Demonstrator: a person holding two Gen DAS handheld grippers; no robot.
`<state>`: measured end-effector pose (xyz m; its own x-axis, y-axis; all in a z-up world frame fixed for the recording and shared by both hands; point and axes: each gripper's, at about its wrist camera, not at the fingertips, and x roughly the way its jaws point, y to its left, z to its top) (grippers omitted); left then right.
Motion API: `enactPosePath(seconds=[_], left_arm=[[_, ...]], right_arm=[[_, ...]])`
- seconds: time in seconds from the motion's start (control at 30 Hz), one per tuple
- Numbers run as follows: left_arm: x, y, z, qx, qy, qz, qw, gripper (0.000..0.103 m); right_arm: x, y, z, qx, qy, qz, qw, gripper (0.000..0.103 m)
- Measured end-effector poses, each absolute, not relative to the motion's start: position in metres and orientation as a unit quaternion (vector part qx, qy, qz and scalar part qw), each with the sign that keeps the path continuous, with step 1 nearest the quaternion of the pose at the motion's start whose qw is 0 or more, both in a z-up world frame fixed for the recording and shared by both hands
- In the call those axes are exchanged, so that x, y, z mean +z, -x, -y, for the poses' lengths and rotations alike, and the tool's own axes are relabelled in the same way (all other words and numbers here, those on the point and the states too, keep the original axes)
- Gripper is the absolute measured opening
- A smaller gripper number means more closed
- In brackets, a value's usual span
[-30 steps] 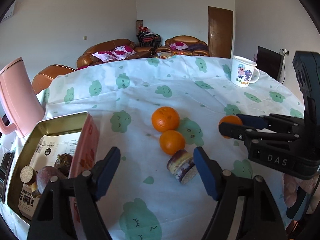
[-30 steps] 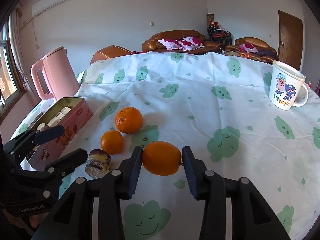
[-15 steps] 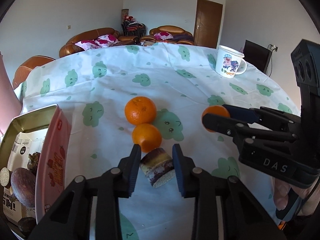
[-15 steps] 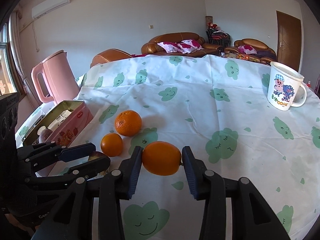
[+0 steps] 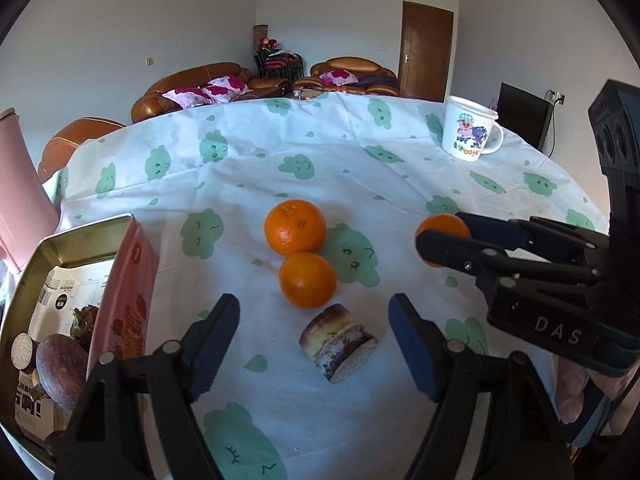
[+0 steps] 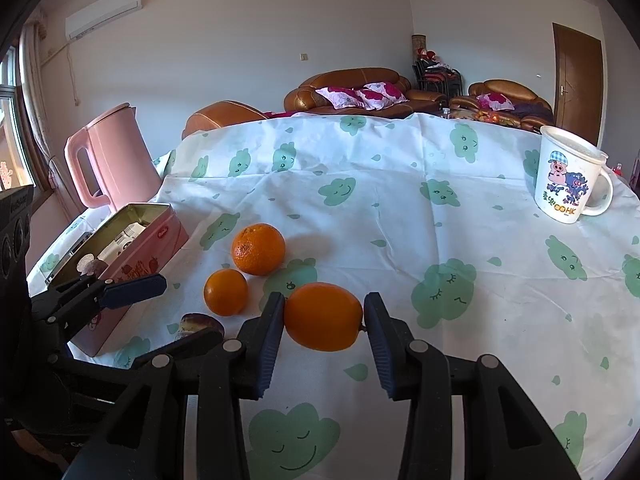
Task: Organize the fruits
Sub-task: 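Grasp an orange with the right tool while the left tool grasps a layered cake slice, then carry the held orange and cake slice over the pink tin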
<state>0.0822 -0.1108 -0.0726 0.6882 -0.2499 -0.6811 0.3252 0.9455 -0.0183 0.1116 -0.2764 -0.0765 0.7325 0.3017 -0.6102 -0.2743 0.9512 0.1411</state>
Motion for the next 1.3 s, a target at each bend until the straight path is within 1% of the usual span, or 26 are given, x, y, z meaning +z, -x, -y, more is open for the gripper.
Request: enactPosePath(seconds=[0.1, 0.13, 0.17, 0.2, 0.23, 0.53, 0.93, 1.3], left_arm=[[-0.079, -0.087, 0.116, -0.162, -0.061, -0.386, 0.906, 0.078], [-0.083, -0.091, 0.116, -0.162, -0.06, -0.397, 0.901, 0.073], [-0.086, -0.095, 0.116, -0.164, -0.058, -0.409, 0.896, 0.058], [-0.09, -0.098, 0.116, -0.165, -0.054, -0.423, 0.889, 0.052], [-0.092, -0.1, 0.115, -0.166, -0.05, -0.43, 0.886, 0.043], [-0.088, -0.093, 0.111, -0.162, -0.041, -0.415, 0.894, 0.043], [-0.068, -0.078, 0.093, -0.14, -0.011, -0.346, 0.928, 0.043], [-0.06, -0.068, 0.089, -0.12, -0.01, -0.309, 0.943, 0.043]], right_arm=[[-0.077, -0.111, 0.277, 0.155, -0.021, -0.332, 0.93, 0.043], [-0.077, -0.111, 0.277, 0.155, -0.021, -0.332, 0.93, 0.043], [-0.077, -0.111, 0.277, 0.156, -0.022, -0.332, 0.93, 0.043], [-0.077, -0.111, 0.277, 0.156, -0.022, -0.333, 0.93, 0.043], [-0.077, -0.111, 0.277, 0.157, -0.023, -0.333, 0.93, 0.043], [-0.074, -0.108, 0.278, 0.162, -0.027, -0.322, 0.932, 0.043], [-0.065, -0.095, 0.277, 0.201, -0.025, -0.281, 0.938, 0.043], [-0.06, -0.085, 0.276, 0.219, -0.02, -0.252, 0.942, 0.043]])
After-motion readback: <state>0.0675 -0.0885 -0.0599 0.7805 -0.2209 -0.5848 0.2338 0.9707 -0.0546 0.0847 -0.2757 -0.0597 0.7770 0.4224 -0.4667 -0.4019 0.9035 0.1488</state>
